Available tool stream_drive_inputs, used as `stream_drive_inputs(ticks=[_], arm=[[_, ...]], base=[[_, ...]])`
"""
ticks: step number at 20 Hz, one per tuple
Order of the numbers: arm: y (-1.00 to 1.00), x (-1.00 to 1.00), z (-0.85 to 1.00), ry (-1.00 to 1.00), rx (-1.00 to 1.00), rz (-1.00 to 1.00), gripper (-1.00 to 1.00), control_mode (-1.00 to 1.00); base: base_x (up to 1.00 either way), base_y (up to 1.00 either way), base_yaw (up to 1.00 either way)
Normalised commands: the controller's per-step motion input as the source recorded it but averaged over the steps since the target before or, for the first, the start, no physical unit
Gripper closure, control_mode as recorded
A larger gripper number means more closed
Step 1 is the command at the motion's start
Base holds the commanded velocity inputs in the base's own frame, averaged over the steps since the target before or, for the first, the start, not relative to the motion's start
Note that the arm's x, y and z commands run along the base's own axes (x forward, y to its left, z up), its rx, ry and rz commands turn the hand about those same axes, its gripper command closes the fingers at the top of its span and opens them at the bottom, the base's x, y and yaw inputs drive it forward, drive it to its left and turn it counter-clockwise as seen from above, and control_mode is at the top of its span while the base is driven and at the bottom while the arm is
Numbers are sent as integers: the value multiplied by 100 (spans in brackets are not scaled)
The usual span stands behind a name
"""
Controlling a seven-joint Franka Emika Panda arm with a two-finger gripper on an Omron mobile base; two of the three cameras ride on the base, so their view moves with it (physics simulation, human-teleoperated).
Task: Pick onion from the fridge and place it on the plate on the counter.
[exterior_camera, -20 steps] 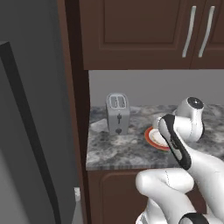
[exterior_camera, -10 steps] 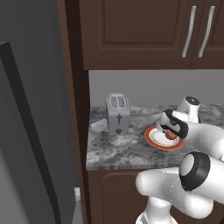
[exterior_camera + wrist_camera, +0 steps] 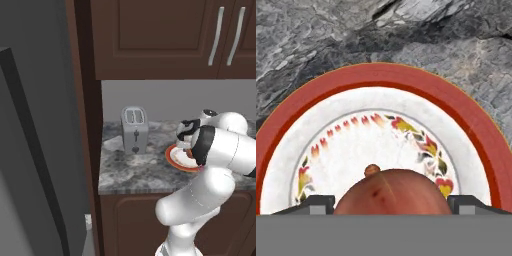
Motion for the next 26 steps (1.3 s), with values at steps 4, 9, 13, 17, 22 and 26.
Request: stream_drive_inputs(ticks=[4, 9, 13, 17, 22, 26], arm=[[-16, 18, -28, 3, 0, 3, 100, -100], [10, 0, -4, 0, -3, 0, -100, -100], [12, -9, 0, -1, -3, 0, -100, -100], [17, -38, 0, -15, -3, 0, -100, -100], [22, -53, 10, -29, -7, 0, -100, -100], [11, -93, 44, -41, -6, 1, -100, -100]], base=[[0, 0, 0], [0, 0, 0], [0, 0, 0], [0, 0, 0], [0, 0, 0], [0, 0, 0]])
